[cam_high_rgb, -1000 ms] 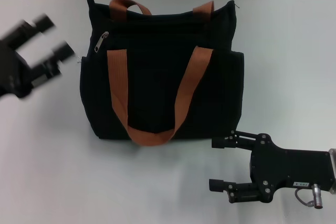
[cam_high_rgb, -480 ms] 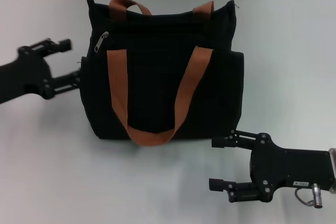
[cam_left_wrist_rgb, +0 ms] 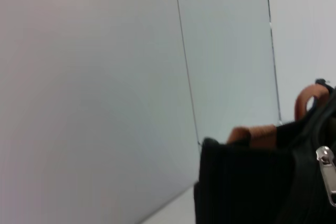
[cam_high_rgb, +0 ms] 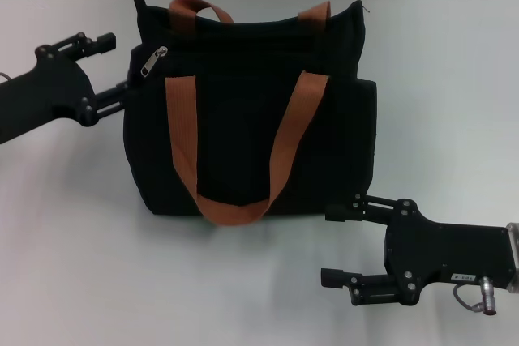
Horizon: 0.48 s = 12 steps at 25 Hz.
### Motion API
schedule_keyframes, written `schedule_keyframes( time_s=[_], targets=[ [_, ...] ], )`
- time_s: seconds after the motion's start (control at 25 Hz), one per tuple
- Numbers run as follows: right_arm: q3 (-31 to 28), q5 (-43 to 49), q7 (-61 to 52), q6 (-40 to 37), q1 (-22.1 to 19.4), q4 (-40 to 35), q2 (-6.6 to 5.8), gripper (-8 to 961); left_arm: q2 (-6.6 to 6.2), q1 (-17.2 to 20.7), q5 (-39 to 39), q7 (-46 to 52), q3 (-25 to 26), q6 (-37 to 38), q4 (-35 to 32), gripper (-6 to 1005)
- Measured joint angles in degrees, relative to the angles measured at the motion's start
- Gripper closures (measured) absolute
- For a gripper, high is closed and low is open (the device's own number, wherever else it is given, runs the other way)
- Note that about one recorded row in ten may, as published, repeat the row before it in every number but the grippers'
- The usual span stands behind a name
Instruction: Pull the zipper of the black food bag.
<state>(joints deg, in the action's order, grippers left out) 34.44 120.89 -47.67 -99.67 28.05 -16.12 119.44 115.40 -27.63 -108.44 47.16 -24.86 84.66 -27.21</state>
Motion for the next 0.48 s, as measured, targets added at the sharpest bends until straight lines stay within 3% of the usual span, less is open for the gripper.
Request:
schedule_keyframes(
  time_s=[0.16,0.48],
  targets=[
    [0.0,-0.3,0.0,-0.1,0.0,0.0,0.0,135,0.13,0.4,1.6,-2.1,0.1,0.5,0.0,306],
    [0.0,-1.9,-1.4,-2.3,0.5,0.6,-0.05,135,0.99,1.3,2.5,-4.8,0.1,4.5,0.3,552]
  ],
)
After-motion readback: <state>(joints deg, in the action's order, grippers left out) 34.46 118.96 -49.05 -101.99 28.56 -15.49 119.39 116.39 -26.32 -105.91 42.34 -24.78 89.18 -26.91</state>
